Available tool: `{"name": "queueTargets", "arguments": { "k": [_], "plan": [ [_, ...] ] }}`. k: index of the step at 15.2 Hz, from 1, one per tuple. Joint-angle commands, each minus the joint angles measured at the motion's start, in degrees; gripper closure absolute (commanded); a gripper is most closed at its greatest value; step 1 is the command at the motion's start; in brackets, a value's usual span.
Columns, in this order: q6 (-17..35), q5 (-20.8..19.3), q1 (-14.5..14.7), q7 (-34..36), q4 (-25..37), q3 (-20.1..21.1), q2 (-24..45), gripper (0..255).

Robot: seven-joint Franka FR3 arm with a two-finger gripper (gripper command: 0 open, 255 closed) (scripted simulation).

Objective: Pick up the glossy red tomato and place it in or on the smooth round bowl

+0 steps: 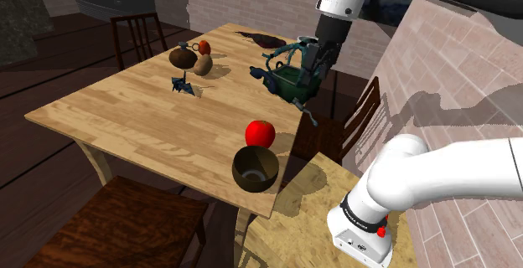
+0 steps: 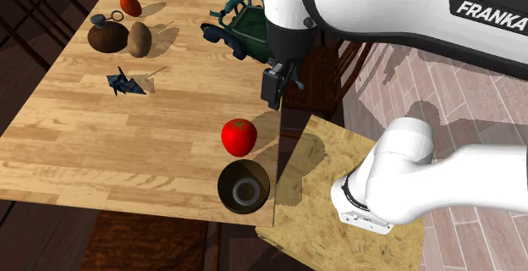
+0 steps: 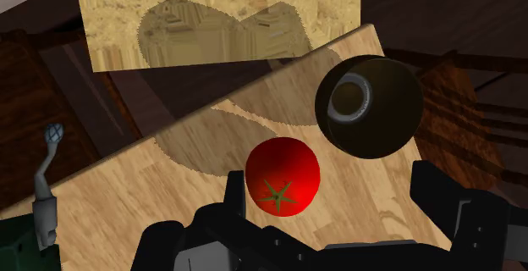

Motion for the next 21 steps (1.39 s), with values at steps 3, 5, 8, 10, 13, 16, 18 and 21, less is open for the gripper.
{"name": "queueTargets", "arguments": {
  "k": [3,5,8,10,13,16,18,21],
  "plan": [
    [3.0,0.8,-0.1,-0.8,-1.0,-1.0,3.1,0],
    [6.0,1.7,0.0,-1.8,-1.8,-2.1,6.4,0],
    [10.3,3.3,0.1,-3.3,-2.4,-3.6,11.9,0],
    [13.0,4.5,0.3,-4.5,-2.4,-4.6,15.8,0],
    [16.7,6.7,0.7,-6.5,-1.8,-5.9,22.0,0],
    [19.9,9.4,1.1,-8.8,-0.6,-7.1,28.6,0],
    [21.5,11.2,1.3,-10.3,0.5,-7.7,32.6,0],
    [23.8,11.7,1.6,-10.5,-1.5,-7.3,32.8,0]
  ]
}}
